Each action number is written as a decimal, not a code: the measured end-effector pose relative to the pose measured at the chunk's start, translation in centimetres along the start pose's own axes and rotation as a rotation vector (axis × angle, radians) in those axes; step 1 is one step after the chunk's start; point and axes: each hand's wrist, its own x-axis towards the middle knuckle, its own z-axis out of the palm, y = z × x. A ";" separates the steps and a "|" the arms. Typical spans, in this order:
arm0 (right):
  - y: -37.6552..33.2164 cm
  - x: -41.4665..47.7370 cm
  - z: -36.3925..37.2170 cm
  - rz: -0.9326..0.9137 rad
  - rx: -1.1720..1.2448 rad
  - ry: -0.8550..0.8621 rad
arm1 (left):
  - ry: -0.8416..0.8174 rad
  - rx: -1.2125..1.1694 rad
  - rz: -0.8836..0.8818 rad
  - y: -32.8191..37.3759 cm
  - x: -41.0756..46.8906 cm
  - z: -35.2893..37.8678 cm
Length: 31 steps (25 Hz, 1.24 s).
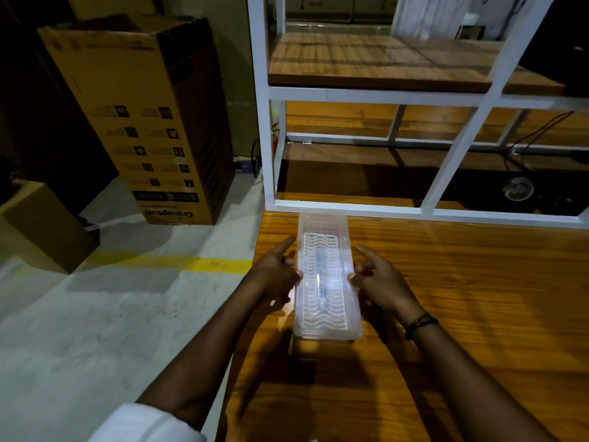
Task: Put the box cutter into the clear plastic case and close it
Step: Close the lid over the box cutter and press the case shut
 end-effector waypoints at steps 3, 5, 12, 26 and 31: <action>-0.6 1.8 -0.6 -0.070 -0.284 -0.031 | -0.010 0.573 0.035 1.0 1.6 -0.6; -0.7 2.4 -0.9 -0.062 -0.469 -0.011 | -0.028 0.742 0.058 1.8 1.8 -0.7; -1.9 3.3 -1.6 -0.187 -0.774 -0.078 | -0.142 1.126 0.180 3.4 2.6 -0.7; -3.8 8.2 -0.7 -0.324 -0.800 0.053 | 0.046 1.204 0.316 5.2 7.3 -1.0; -4.7 9.1 -1.2 -0.233 -0.732 -0.025 | -0.004 1.104 0.240 4.8 8.2 -1.3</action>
